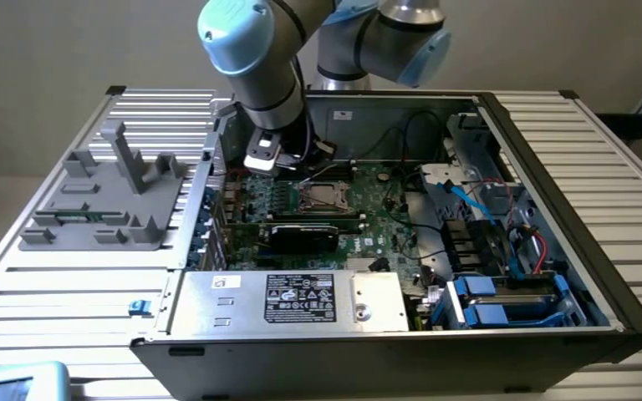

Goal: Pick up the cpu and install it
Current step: 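Install the first cpu locking lever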

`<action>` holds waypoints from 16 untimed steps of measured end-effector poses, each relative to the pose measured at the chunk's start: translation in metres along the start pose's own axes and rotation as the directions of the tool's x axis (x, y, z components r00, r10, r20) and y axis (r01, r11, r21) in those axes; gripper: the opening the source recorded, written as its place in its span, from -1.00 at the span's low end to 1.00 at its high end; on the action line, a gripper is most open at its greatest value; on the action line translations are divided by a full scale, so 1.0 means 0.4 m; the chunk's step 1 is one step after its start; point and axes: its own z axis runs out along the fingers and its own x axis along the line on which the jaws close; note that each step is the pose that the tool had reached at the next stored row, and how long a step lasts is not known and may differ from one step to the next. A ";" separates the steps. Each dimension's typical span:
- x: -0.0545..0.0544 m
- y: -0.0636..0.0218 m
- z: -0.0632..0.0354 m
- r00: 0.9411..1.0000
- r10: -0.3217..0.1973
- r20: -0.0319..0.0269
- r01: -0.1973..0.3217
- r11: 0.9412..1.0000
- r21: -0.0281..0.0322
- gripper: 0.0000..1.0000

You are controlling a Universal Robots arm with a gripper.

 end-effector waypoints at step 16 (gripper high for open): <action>0.012 -0.002 0.009 1.000 0.009 0.003 -0.009 1.000 0.006 -0.78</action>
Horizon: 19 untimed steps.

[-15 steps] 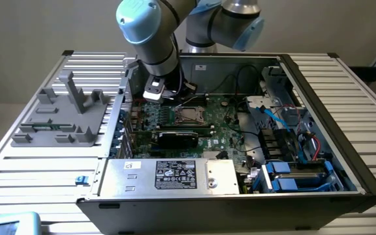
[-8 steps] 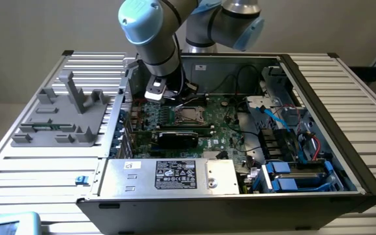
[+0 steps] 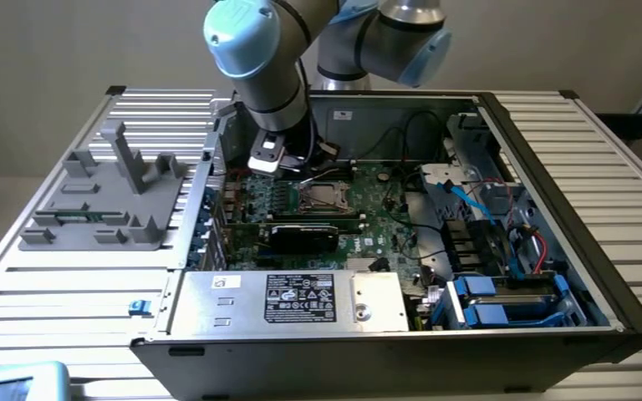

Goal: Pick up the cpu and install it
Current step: 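Install the first cpu locking lever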

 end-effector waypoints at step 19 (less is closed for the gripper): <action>0.004 0.002 0.011 1.000 0.027 0.011 -0.027 1.000 0.002 -0.78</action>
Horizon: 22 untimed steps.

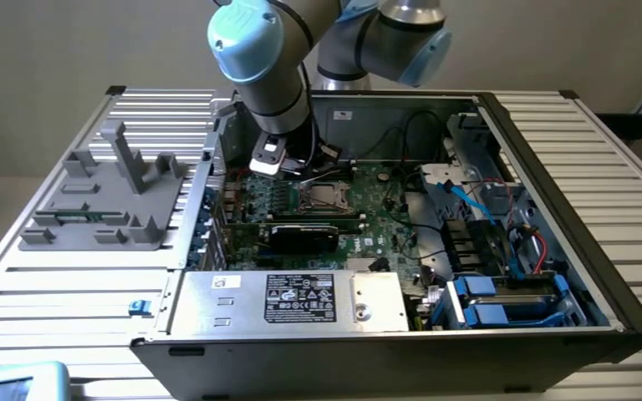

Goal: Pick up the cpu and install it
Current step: 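Install the first cpu locking lever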

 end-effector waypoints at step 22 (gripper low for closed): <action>-0.021 -0.002 -0.033 0.998 0.047 0.035 -0.048 0.999 0.009 -0.78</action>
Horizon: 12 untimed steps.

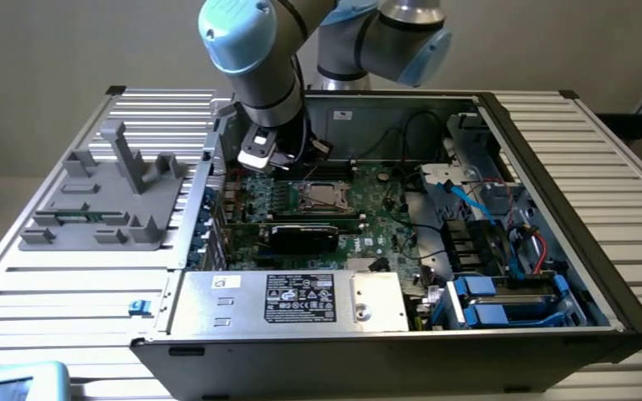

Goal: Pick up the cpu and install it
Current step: 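Install the first cpu locking lever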

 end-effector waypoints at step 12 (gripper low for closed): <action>0.000 0.001 -0.001 1.000 0.011 -0.011 -0.011 1.000 -0.012 -0.78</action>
